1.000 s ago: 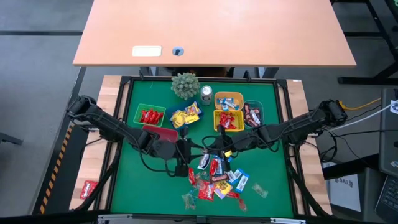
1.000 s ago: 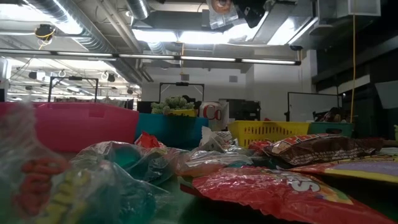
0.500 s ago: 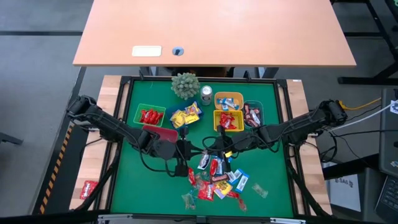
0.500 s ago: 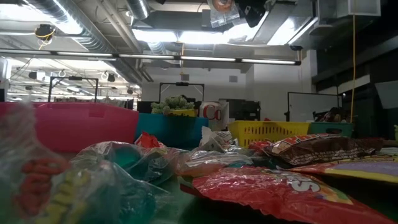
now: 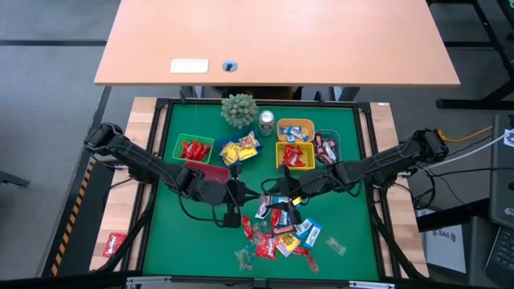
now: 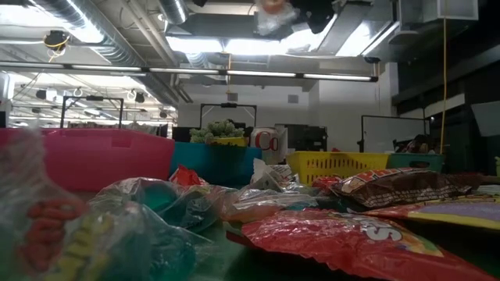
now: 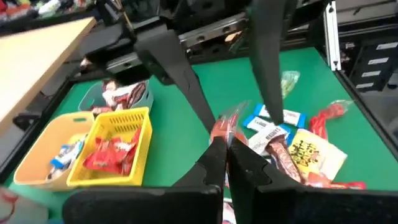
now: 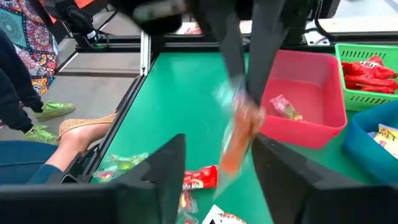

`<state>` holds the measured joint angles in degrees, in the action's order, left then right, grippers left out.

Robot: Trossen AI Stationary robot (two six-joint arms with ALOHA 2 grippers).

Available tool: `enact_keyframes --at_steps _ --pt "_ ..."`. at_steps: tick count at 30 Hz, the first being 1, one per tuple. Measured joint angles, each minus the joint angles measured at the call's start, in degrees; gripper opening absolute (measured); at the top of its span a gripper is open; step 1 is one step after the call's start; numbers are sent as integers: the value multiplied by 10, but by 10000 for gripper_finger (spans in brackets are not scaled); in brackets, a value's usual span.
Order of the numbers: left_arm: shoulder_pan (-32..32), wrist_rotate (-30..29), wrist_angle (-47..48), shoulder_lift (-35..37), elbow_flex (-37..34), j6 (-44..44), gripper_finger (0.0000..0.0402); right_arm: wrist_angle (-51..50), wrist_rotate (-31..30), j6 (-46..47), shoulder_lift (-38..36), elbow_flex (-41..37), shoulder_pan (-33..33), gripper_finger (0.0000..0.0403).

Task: Sort candy
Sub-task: Put the transparent orange candy pack into the red bin

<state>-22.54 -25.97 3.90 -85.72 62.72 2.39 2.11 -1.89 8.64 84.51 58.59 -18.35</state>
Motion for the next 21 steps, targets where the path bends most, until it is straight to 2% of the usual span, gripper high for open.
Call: enact_keyframes --at_steps 4,8,11,15,21 --pt "0 1 105 40 0 69 0 -25 0 0 0 0 0 223" --pt "-2 15 246 81 0 163 0 -62 0 0 0 0 0 241" --pt "-3 41 353 110 0 234 0 -86 0 0 0 0 0 243" --pt "-5 49 465 128 0 312 0 -119 0 0 0 0 0 241" --pt "-6 53 576 131 0 375 0 -171 -1 -12 0 0 0 241"
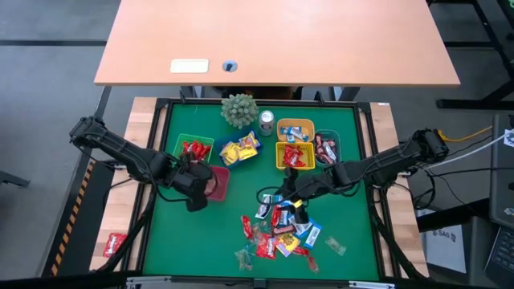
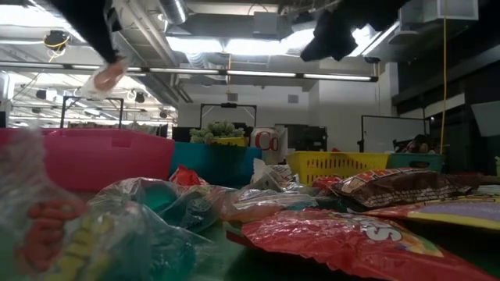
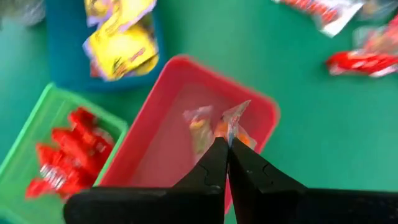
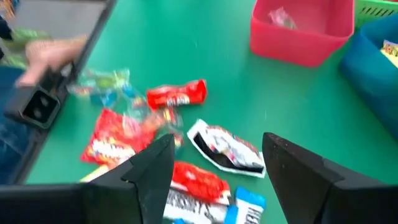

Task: Sort candy
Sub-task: Put the transparent orange candy pack into the red bin, then put the red chocolate bar into the green bin

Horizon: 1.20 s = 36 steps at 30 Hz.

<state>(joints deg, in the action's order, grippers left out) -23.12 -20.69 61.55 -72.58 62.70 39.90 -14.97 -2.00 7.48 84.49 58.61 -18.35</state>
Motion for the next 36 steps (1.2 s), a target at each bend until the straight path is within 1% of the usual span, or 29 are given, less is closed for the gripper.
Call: enact_keyframes --at_steps 4,8,15,18,23,26,29,33,36 --pt "0 0 27 -2 0 5 0 -37 -1 -23 0 0 0 241" --pt "3 -3 28 -2 0 5 0 -60 -1 -29 0 0 0 241" --pt "14 -8 28 -2 0 6 5 -63 -1 -29 0 0 0 241" --pt "20 -9 27 -2 0 7 30 -63 -2 -29 0 0 0 241" --pt "30 -12 9 -2 0 5 92 -63 -1 -29 0 0 0 241" --pt "29 -12 -38 -3 0 -14 123 -63 -1 -29 0 0 0 241" --pt "24 -12 -124 -9 0 -65 142 -63 -1 -29 0 0 0 241" --pt "12 -2 -245 -32 0 -169 152 -62 -1 -29 0 0 0 241" --pt "0 30 -322 -62 1 -267 152 -62 -1 -29 0 0 0 241"
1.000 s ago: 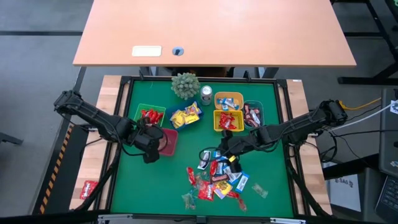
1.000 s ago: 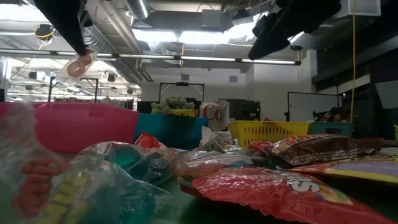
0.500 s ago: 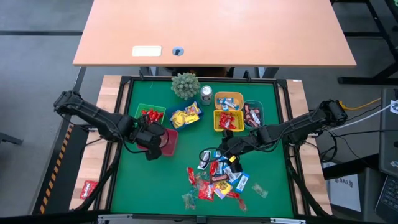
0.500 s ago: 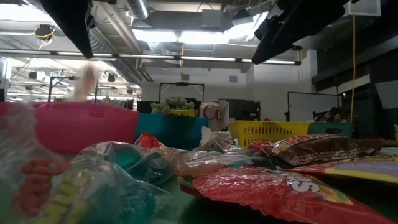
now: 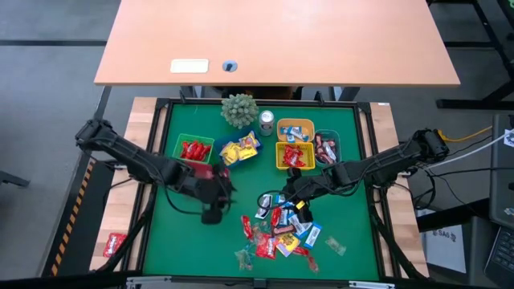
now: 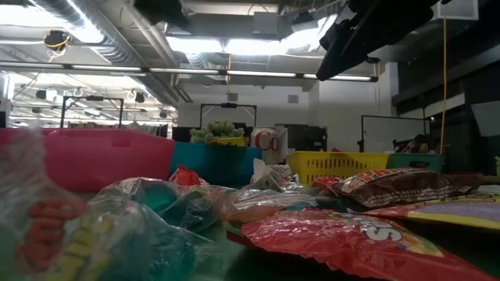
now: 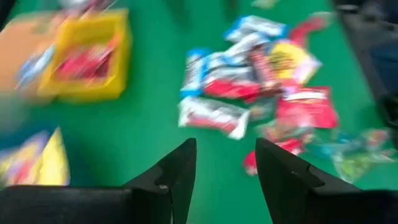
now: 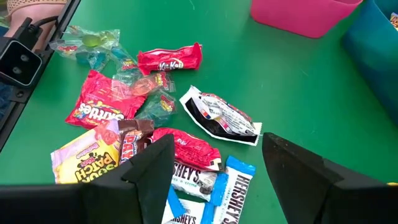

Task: Sort candy
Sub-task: Put the red chocolate bar into the green bin

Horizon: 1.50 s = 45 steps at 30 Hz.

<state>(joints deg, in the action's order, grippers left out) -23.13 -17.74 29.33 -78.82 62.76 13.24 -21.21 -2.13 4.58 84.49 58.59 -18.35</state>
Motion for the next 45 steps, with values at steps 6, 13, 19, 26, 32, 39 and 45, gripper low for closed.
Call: enact_keyframes --at_steps 6,13,19,26,32,39,45 --pt "-20 51 -105 -74 0 -135 153 0 0 0 0 0 0 241" --pt "-29 70 -144 -162 0 -218 153 0 0 0 0 0 0 241" --pt "-29 101 -148 -224 0 -289 153 0 0 0 0 0 0 241" --pt "-28 99 -149 -280 0 -349 153 0 0 0 0 0 0 241" --pt "-19 88 -169 -313 2 -349 153 0 0 0 0 0 0 241" --pt "-15 99 -167 -319 2 -346 122 0 0 0 0 0 0 241" --pt "-15 101 -168 -316 1 -293 76 1 0 0 0 0 0 241"
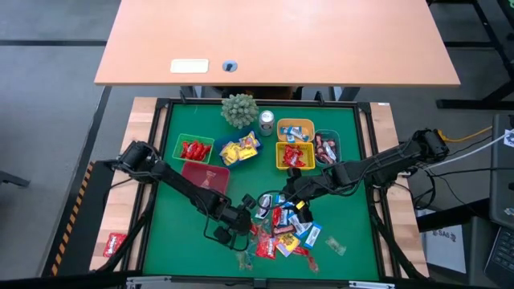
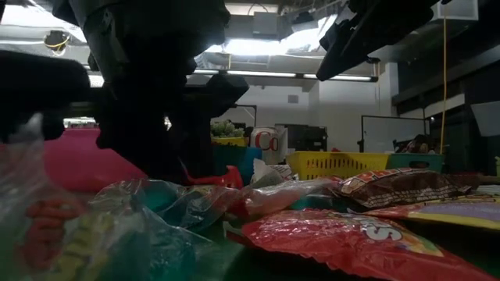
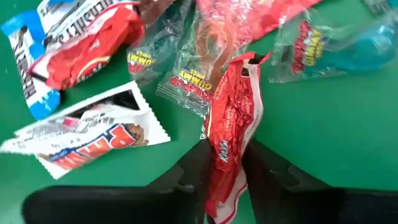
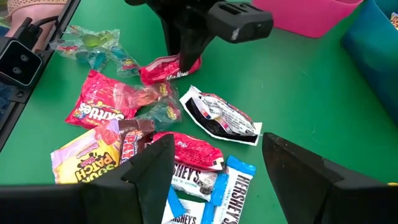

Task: Sort candy
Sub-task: Put the red chocolate bar into the green bin

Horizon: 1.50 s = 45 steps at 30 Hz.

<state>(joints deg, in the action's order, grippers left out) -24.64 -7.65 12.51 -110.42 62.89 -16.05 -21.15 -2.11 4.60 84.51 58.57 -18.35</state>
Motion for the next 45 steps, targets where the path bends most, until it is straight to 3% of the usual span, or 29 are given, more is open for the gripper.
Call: enact_keyframes --at_steps 7,17,25,30,34,40,45 --pt "-5 4 24 38 -4 72 45 1 0 0 0 0 0 241" --pt "9 -27 146 186 -3 178 41 2 0 0 0 0 0 241" --pt "66 -134 389 320 -2 296 41 5 0 0 0 0 0 241" --pt "123 -201 592 364 -2 392 41 5 0 -1 0 0 0 241" --pt "165 -249 697 372 -2 457 41 5 0 -6 0 0 0 241" --pt "225 -267 714 372 -2 475 47 5 0 -6 0 0 0 241" --pt "265 -268 710 372 -2 475 89 5 0 -6 0 0 0 241"
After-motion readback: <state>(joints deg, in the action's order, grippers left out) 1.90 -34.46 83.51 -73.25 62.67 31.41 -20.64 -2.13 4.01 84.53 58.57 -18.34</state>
